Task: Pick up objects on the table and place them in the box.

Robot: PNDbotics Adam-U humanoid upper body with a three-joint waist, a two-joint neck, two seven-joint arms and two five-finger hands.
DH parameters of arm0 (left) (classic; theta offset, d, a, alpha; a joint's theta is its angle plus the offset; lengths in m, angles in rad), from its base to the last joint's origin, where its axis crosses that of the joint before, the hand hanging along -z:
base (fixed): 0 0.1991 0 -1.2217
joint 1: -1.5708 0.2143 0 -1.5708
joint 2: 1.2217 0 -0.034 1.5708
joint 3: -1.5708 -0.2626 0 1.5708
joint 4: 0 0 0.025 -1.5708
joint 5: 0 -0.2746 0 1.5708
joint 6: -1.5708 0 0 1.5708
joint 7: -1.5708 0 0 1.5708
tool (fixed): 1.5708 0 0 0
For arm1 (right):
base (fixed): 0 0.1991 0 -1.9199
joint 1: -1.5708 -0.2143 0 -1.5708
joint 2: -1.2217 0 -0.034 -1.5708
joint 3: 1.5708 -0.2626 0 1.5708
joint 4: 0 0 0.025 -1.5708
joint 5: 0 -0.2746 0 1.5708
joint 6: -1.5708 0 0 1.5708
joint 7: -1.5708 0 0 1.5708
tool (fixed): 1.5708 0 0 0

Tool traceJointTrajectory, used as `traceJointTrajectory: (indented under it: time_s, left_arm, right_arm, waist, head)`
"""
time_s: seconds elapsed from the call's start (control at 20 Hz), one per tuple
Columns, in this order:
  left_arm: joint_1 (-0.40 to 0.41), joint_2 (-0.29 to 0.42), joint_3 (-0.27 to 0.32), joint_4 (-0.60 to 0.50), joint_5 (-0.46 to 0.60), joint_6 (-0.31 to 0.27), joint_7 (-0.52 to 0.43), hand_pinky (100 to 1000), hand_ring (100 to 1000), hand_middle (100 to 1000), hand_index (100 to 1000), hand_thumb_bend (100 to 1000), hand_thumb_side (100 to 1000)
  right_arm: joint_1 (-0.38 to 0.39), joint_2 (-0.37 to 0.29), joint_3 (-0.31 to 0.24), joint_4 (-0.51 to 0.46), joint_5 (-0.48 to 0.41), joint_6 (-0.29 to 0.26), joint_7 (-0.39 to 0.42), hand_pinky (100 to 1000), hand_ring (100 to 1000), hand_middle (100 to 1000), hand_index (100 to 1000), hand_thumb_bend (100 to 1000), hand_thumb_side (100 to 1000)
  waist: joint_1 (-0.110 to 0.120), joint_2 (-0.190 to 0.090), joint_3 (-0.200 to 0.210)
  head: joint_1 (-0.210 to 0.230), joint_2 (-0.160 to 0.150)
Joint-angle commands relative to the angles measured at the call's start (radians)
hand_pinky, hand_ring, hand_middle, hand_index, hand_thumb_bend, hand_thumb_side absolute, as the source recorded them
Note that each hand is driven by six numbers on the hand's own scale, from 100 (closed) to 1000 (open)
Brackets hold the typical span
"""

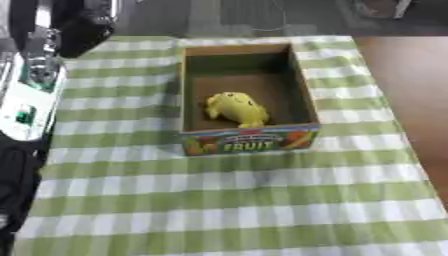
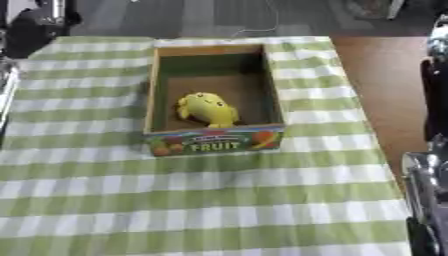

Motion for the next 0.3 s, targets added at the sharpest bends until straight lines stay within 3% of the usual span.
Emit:
traceJointTrajectory:
  time_s: [0.05, 0.3]
  left_arm:
    - [0.033, 0.071, 0.043, -0.073, 0.130, 0.047, -0.030, 682, 559, 521, 726, 100, 684]
    - [0.112, 0.112, 0.105, -0.160, 0.278, 0.104, -0.015, 675, 545, 512, 716, 100, 677]
  right_arm:
    - [-0.005, -0.022, -0.010, -0.019, 0.008, 0.001, -0.008, 795, 875, 563, 838, 100, 539]
    - [-0.002, -0.023, -0.012, -0.019, 0.011, 0.001, -0.012, 796, 875, 564, 839, 100, 539]
  waist:
    - [-0.002, -0.026, 0.010]
    - [-0.008, -0.027, 0.025]
  head:
    - [-0.015, 0.012]
    - [-0.024, 0.012]
